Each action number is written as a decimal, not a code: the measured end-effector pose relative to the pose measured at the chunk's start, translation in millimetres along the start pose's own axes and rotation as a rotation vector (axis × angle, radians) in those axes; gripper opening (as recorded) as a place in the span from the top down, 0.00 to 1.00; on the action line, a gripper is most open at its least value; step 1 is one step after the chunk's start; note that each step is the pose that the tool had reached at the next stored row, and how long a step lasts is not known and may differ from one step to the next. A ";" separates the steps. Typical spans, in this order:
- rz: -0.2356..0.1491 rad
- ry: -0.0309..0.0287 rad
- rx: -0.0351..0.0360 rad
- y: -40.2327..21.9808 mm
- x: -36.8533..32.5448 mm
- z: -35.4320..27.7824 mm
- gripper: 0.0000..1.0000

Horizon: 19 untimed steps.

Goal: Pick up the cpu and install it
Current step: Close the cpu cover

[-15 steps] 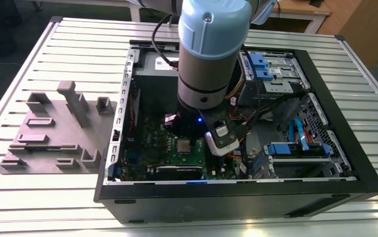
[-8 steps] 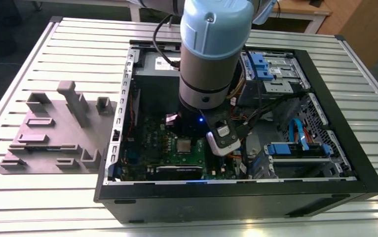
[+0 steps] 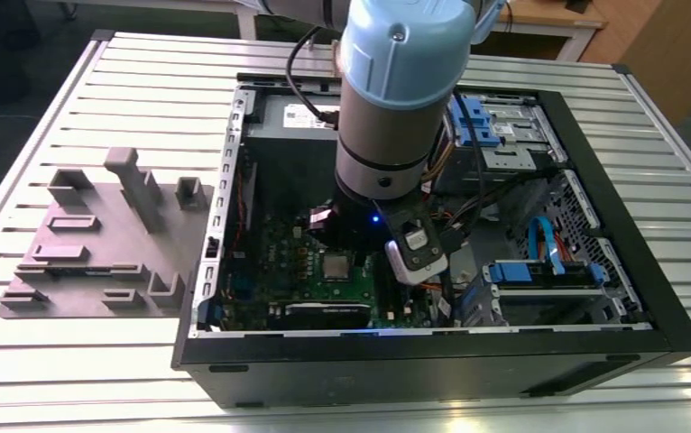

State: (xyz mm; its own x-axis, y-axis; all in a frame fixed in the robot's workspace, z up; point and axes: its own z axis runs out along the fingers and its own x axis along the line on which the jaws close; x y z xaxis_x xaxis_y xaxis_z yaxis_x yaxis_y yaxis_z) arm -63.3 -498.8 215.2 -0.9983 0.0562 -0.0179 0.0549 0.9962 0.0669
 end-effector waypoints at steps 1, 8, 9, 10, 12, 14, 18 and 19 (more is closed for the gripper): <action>0.000 0.0000 0.0000 0.0 -0.1 0.0 0.90; 0.000 0.0000 0.0000 0.1 -2.5 0.0 0.90; 0.000 0.0000 0.0000 0.1 -2.5 0.1 0.90; 0.000 0.0000 -0.0001 0.1 -2.6 0.1 0.90; 0.000 0.0000 -0.0001 0.2 -2.7 0.1 0.90; 0.000 0.0000 0.0000 0.2 -2.7 0.1 0.90; 0.000 0.0000 0.0000 0.2 -2.7 0.1 0.90; 0.000 0.0000 0.0000 0.2 -2.7 0.1 0.90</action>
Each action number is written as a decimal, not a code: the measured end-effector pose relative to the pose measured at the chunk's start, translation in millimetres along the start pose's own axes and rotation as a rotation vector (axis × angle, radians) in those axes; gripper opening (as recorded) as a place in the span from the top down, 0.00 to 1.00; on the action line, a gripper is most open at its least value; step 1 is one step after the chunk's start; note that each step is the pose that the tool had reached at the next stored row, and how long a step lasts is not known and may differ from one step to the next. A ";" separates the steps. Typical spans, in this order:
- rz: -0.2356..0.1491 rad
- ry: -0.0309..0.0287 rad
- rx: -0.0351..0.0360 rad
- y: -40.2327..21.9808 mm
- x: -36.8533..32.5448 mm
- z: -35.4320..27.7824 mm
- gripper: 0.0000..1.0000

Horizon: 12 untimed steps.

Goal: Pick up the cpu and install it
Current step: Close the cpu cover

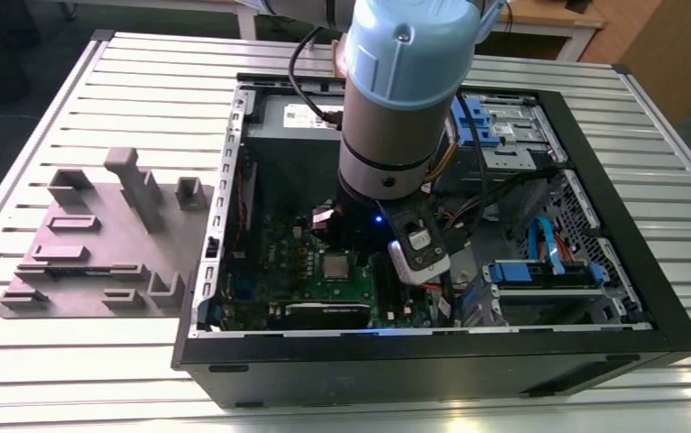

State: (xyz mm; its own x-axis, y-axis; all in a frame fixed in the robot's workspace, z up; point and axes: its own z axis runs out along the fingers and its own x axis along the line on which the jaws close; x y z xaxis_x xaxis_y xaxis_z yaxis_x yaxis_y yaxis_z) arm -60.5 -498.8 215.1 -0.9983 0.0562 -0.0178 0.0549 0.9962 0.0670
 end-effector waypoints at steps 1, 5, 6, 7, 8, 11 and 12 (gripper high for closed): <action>0.000 0.0000 -0.0005 0.0 0.0 0.1 0.90; -0.010 0.0007 -0.0011 0.0 0.0 0.1 0.90; -0.019 0.0013 -0.0012 0.0 0.0 0.1 0.90; -0.031 0.0020 -0.0015 0.0 0.0 0.1 0.90; -0.045 0.0030 -0.0016 0.0 0.0 0.1 0.90; -0.094 0.0064 -0.0025 0.0 0.0 0.2 0.90; -0.113 0.0077 -0.0028 0.0 0.0 0.2 0.90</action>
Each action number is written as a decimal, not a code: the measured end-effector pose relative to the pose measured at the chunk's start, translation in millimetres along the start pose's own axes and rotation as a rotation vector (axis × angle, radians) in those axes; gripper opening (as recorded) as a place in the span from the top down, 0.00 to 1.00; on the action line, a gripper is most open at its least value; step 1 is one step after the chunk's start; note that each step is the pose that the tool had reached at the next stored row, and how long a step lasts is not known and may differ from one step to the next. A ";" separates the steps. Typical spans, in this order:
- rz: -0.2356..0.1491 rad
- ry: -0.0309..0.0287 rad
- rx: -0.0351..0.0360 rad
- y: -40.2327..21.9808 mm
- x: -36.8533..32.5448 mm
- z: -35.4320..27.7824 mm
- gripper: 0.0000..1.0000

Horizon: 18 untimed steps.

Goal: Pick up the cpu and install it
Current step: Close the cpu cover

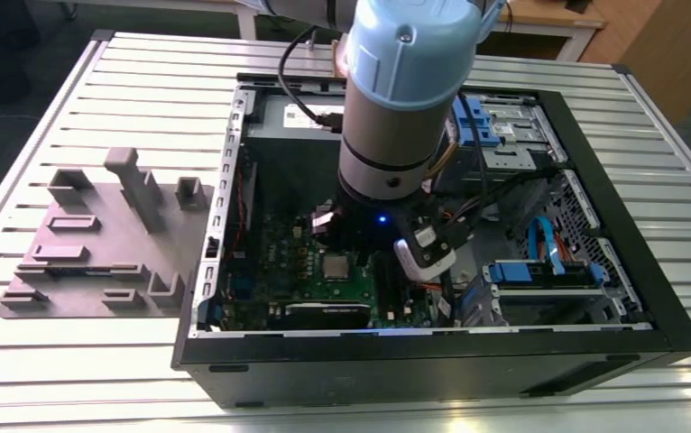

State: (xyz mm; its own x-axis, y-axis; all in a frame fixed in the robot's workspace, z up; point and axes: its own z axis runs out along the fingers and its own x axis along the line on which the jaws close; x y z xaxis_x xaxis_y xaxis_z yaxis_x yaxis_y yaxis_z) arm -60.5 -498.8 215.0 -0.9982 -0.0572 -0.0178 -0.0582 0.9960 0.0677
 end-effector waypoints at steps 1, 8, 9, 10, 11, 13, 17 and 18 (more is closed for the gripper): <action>-0.018 0.0012 -0.0003 0.0 0.0 0.0 0.90; -0.129 0.0087 -0.0022 0.0 0.0 0.0 0.90; -0.130 0.0088 -0.0023 0.0 0.0 0.1 0.90; -0.130 0.0088 -0.0023 0.0 0.0 0.1 0.90; -0.130 0.0088 -0.0024 0.0 0.0 0.1 0.90; -0.131 0.0089 -0.0024 0.0 0.0 0.1 0.90; -0.131 0.0089 -0.0023 0.0 0.0 0.1 0.90; -0.131 0.0089 -0.0023 0.0 0.0 0.1 0.90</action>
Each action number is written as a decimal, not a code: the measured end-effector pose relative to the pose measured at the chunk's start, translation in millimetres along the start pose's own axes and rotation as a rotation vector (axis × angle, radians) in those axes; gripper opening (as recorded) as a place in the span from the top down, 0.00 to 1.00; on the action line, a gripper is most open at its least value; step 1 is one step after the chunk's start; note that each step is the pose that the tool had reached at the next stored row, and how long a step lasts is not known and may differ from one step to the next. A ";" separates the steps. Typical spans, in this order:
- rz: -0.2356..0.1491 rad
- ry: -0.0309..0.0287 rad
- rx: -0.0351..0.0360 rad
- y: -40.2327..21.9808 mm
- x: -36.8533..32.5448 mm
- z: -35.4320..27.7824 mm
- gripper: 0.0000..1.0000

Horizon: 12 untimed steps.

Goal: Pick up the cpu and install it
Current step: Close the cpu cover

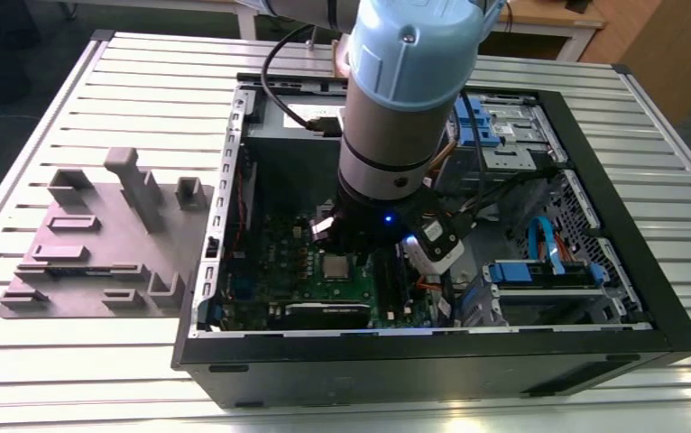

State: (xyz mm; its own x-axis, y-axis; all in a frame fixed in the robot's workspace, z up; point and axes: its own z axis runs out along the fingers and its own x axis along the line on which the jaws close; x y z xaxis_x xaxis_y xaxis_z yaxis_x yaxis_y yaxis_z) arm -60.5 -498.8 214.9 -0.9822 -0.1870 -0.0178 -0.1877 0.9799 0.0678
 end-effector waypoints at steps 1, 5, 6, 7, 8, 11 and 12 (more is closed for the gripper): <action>0.000 0.0000 0.0000 0.0 0.0 0.0 0.90; -0.003 0.0002 -0.0001 0.0 0.0 0.0 0.90; -0.009 0.0007 -0.0001 0.0 0.0 0.0 0.90; -0.019 0.0014 -0.0003 0.0 0.0 0.0 0.90; -0.034 0.0023 -0.0006 0.0 0.0 0.0 0.90; -0.088 0.0060 -0.0016 0.0 0.0 0.0 0.90; -0.106 0.0072 -0.0019 0.0 0.0 0.0 0.90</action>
State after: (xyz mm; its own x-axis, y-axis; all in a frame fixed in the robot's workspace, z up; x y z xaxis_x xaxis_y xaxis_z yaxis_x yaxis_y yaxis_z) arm -60.5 -498.7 214.9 -0.9568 -0.2902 -0.0178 -0.2907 0.9544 0.0678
